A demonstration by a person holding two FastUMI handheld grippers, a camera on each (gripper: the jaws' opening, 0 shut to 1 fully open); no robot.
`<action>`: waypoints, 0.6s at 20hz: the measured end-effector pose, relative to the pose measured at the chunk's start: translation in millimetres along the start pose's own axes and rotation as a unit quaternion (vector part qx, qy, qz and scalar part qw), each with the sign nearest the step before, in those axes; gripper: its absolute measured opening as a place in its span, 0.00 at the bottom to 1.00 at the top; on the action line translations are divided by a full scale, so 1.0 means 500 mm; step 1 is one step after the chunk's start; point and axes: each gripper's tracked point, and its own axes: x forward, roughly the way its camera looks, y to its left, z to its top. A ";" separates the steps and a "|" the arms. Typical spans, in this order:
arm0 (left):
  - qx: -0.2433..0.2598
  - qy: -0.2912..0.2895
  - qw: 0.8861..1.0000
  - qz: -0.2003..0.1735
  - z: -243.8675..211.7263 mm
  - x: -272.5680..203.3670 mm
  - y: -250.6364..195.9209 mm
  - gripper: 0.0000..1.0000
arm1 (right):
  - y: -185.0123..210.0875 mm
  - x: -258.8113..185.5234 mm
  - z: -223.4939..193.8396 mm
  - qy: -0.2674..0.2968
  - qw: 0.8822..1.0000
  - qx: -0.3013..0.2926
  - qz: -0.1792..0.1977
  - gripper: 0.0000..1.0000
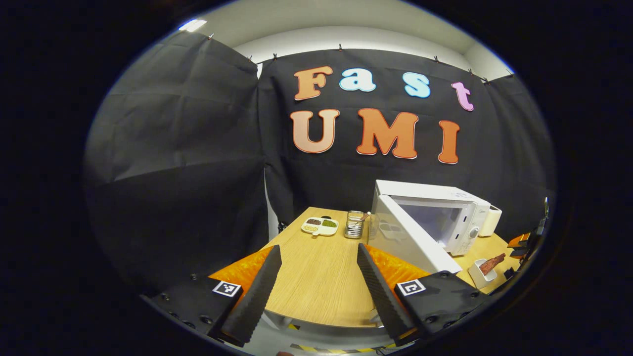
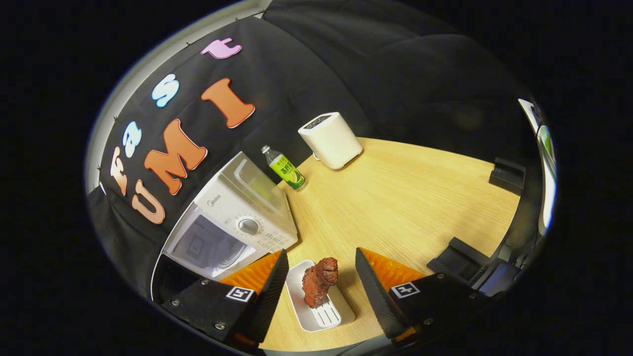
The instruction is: Open the microwave oven with the left hand, put the food in, and close the microwave oven.
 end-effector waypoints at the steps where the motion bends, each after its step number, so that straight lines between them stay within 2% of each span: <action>1: 0.001 0.001 1.000 0.003 0.000 0.003 0.003 0.98 | -0.007 0.006 -0.004 0.004 1.000 0.007 -0.002 0.83; 5: 0.009 0.006 1.000 0.010 -0.010 0.006 0.008 0.99 | -0.020 0.031 -0.030 0.027 0.999 0.035 -0.001 0.63; 6: 0.013 0.005 1.000 0.011 -0.013 0.007 0.009 0.99 | -0.020 0.036 -0.035 0.032 0.999 0.042 0.001 0.43; 7: 0.015 0.006 1.000 0.010 -0.013 0.008 0.006 0.99 | -0.014 0.033 -0.038 0.037 0.998 0.051 0.009 0.47; 8: 0.015 0.007 1.000 0.010 -0.016 0.006 0.004 0.98 | -0.017 0.031 -0.034 0.033 0.998 0.057 0.009 0.35; 9: 0.014 0.007 1.000 0.009 -0.016 0.007 0.003 0.99 | -0.011 0.028 -0.031 0.033 0.997 0.064 0.018 0.28; 12: 0.013 0.007 1.000 0.011 -0.016 0.010 0.006 0.99 | 0.003 0.021 -0.031 0.030 0.997 0.069 0.019 0.16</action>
